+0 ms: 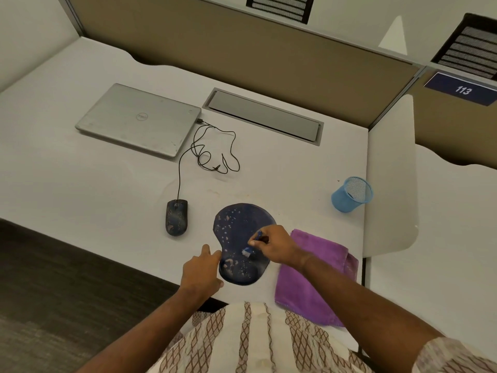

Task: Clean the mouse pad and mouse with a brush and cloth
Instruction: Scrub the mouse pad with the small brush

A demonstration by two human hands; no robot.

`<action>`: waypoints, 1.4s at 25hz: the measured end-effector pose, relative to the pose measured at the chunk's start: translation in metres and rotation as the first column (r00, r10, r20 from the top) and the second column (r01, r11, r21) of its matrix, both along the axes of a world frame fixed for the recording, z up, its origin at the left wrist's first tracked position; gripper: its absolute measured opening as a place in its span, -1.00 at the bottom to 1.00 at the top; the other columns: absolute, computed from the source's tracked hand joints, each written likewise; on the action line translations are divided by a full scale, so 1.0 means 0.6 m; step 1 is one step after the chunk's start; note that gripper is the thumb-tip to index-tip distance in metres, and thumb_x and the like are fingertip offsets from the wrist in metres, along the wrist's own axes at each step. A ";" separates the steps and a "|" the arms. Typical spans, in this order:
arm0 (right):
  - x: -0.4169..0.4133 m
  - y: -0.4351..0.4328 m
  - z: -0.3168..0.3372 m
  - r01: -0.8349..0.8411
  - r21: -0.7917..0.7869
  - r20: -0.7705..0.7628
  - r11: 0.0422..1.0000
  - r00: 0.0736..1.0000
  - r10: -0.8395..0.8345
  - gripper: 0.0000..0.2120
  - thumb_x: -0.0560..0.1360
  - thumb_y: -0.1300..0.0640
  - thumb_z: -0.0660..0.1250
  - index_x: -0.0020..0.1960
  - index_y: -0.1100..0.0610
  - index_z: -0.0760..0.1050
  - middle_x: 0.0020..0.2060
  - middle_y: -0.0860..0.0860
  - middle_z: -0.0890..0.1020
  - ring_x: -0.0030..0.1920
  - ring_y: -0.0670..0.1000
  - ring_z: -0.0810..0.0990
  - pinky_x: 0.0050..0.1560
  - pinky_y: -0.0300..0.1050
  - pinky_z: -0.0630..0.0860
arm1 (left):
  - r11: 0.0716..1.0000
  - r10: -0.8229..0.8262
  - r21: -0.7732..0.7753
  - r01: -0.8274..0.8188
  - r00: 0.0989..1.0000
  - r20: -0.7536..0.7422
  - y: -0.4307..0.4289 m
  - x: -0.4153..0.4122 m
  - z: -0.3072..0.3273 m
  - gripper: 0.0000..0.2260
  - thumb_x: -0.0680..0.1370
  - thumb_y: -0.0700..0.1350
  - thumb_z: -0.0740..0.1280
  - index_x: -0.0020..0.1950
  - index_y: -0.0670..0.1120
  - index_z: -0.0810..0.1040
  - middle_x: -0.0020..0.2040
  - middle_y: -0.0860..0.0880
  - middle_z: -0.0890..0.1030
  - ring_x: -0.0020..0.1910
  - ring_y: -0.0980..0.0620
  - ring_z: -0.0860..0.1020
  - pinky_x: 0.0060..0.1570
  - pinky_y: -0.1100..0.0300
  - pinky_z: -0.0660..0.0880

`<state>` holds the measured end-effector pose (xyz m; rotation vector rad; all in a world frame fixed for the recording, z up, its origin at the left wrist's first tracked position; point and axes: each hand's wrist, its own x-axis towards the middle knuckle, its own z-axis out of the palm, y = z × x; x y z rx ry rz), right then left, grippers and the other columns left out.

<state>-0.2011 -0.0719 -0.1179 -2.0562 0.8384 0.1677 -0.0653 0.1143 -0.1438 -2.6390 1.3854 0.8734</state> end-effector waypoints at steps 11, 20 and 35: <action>-0.036 -0.016 0.005 -0.355 -0.118 -0.268 0.928 0.911 0.314 -0.88 0.50 0.18 0.37 -0.22 0.09 0.54 -0.28 -0.05 0.57 -0.25 -0.03 0.55 -0.21 -0.13 0.47 | 1.000 0.002 -0.007 -0.002 1.000 0.010 0.000 0.000 -0.003 -0.44 0.47 0.18 0.47 0.40 0.11 0.38 0.38 -0.01 0.40 0.13 -0.05 0.59 0.15 0.17 0.52; -0.005 0.013 0.017 -0.179 -0.116 -0.026 0.977 0.984 0.177 -0.86 0.55 0.15 0.35 0.00 0.09 0.69 -0.10 -0.11 0.67 -0.22 -0.20 0.54 -0.18 -0.41 0.40 | 1.000 -0.008 0.003 0.008 1.000 0.005 -0.003 0.001 -0.005 -0.43 0.45 0.17 0.49 0.38 0.11 0.38 0.35 -0.01 0.41 0.10 -0.04 0.58 0.11 0.18 0.53; -0.051 0.003 0.024 -0.287 -0.256 -0.046 0.923 0.958 0.284 -0.81 0.60 0.09 0.26 0.06 0.08 0.64 -0.07 -0.05 0.58 -0.09 -0.08 0.53 -0.02 -0.20 0.50 | 1.000 0.003 0.006 -0.004 1.000 0.020 -0.003 0.001 -0.007 -0.42 0.45 0.18 0.49 0.39 0.12 0.38 0.37 -0.01 0.41 0.11 -0.06 0.59 0.13 0.17 0.53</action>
